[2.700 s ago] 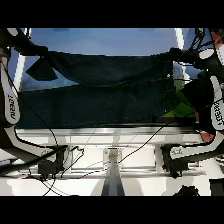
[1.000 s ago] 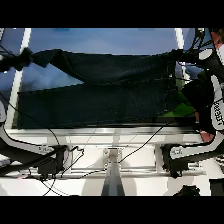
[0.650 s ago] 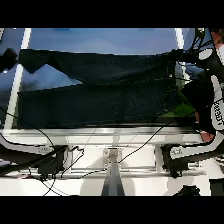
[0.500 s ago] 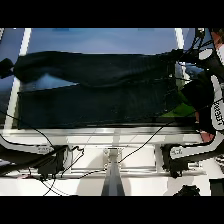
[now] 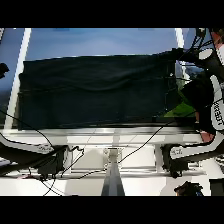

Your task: Fold the clothes and pants, and hang the long-sleeved shirts on hangers.

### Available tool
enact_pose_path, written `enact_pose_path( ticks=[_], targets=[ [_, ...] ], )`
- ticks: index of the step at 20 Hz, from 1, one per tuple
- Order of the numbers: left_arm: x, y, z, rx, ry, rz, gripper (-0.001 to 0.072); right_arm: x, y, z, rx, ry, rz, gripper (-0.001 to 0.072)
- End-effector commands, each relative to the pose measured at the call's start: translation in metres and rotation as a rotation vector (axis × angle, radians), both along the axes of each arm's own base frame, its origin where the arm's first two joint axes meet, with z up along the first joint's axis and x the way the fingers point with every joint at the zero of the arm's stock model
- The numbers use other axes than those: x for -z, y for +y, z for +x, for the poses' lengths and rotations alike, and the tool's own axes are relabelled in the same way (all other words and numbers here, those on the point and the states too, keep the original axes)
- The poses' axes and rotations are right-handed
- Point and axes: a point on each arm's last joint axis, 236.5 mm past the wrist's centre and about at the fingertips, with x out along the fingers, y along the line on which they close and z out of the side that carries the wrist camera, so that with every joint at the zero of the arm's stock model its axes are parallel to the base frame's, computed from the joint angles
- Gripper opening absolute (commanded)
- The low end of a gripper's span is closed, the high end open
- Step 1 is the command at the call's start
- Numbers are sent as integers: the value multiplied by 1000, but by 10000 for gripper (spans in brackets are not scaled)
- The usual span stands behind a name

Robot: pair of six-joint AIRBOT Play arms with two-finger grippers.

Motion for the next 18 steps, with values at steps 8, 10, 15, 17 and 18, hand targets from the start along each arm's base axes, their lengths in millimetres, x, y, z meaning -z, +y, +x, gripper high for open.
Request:
enact_pose_path(
  ticks=[8, 10, 15, 17, 18],
  targets=[
    [20, -25, 15, 5, -21, -110, 707, 1, -5, 32, 72, -128, -51, 416],
    [13, -31, 14, 11, -23, -120, 717, 3, 1, 24, 37, -84, -39, 413],
    [-27, -93, 29, 218, -93, -205, 205, -24, 3, -14, -52, 7, -53, 203],
    [-38, -148, 33, 355, -111, -331, 30, -39, 0, -43, -88, 71, -56, 69],
    [-43, -172, 32, 418, -111, -379, 29, -41, -3, -64, -98, 137, -50, 54]
  ],
)
